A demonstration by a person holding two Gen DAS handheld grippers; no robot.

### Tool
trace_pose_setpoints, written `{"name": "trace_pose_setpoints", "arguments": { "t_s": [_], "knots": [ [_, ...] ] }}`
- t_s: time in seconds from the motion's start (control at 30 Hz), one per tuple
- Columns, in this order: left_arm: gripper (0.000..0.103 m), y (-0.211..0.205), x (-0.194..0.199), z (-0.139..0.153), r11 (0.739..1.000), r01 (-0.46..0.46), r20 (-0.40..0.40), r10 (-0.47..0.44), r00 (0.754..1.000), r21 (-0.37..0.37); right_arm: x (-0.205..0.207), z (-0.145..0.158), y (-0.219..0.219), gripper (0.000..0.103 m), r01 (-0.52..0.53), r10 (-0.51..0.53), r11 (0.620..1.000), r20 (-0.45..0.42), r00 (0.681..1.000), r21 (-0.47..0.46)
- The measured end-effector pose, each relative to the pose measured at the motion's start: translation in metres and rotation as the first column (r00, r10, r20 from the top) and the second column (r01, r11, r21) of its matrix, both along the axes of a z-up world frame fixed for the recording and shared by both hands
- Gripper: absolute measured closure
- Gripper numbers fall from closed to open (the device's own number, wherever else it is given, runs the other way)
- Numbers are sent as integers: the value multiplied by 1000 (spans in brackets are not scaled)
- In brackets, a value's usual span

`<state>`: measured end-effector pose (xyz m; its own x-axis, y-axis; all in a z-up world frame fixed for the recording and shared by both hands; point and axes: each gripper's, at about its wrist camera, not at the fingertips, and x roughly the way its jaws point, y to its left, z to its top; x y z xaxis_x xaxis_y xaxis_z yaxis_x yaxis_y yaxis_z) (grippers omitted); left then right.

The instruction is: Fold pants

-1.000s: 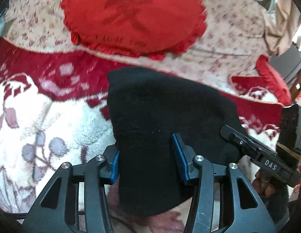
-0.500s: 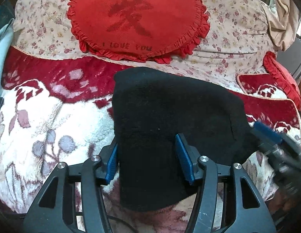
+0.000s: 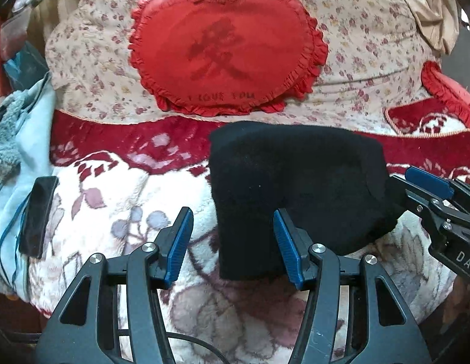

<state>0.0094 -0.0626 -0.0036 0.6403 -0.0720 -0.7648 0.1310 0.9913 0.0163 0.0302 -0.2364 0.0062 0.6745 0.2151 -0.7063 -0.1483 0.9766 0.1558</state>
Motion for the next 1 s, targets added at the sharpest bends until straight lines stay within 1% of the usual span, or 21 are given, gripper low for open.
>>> {"name": "trace_pose_setpoints", "arguments": {
  "t_s": [0.1, 0.23, 0.4, 0.8, 1.0],
  "knots": [
    [48, 5, -9, 8, 1000, -26, 28, 26, 999, -8, -5, 8, 2, 55, 10, -10, 1000, 18, 1000, 12],
    [48, 10, -19, 17, 999, -40, 45, 41, 998, -20, -9, 14, 6, 55, 8, -8, 1000, 10, 1000, 15],
    [48, 13, -29, 27, 999, -47, 72, 49, 996, -28, -20, 22, 12, 55, -4, 3, 1000, 26, 1000, 27],
    [48, 11, -46, 38, 999, -45, 96, 47, 994, -22, -31, 31, 18, 54, -15, 13, 999, 35, 999, 36],
    [48, 8, -50, 38, 999, -40, 90, 40, 995, -4, -37, 34, 20, 54, -19, 17, 999, 42, 999, 44]
  ]
}}
